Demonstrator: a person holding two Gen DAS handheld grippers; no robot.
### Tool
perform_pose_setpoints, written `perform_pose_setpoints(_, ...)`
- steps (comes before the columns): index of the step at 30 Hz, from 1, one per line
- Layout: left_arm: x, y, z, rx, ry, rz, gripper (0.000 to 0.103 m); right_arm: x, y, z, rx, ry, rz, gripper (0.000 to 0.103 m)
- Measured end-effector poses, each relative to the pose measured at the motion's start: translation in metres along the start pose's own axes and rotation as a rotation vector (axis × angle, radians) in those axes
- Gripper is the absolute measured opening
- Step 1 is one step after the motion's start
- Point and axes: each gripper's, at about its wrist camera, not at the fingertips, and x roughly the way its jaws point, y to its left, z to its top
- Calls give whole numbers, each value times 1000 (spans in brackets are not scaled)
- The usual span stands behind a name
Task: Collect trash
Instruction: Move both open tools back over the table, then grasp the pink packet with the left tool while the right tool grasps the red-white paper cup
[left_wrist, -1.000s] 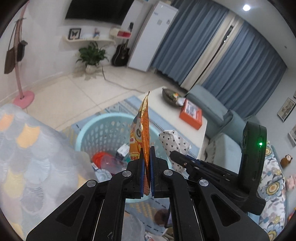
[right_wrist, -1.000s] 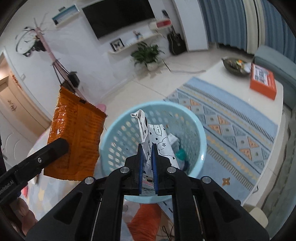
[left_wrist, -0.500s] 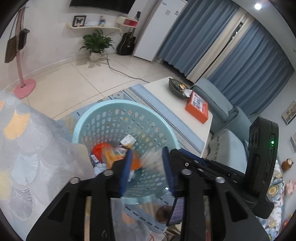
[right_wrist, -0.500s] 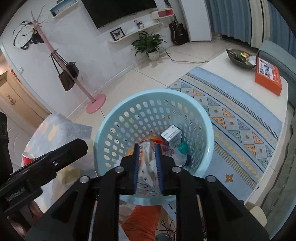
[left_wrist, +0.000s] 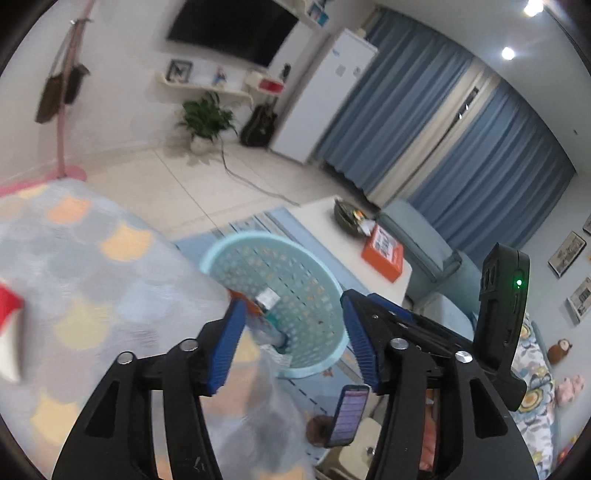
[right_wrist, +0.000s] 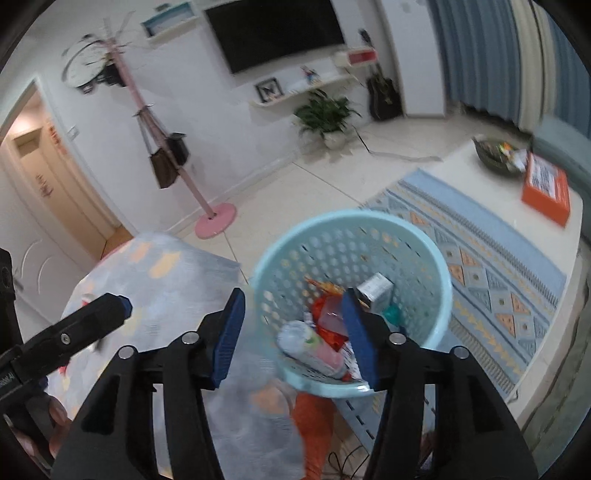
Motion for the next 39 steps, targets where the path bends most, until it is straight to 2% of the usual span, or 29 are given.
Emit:
perform_pose_setpoints(3,-38,10,-2,-11,-71,32,66,-10,31,-1,-70,-19,31,51)
perform_pose_setpoints(12,-147,56,-13,-61,-245,177,74,-25,129,-15,-246,-46,119,54)
perform_pose_setpoints(16,-189,93,-29,-84,-272,286,78,-19,168,-23,-316,-28,146,54)
perform_pose_setpoints(19,-218,134,-44,-132,-270,401,78,-9,194,-29,-346,2,177,55)
perform_pose_setpoints(24,-234,191,-58,-175,-223,543,78,20,233,-34,-355,83,253,55)
perform_pose_setpoints(27,-235,223,-60,-203,-191,583,78,47,251,-34,-340,125,299,55)
perform_pose_setpoints(32,-217,261,-61,-236,-126,576,78,88,269,-33,-299,170,273,57)
perform_pose_setpoints(39,-207,271,-69,-232,-115,567,78,128,281,-40,-222,257,266,64)
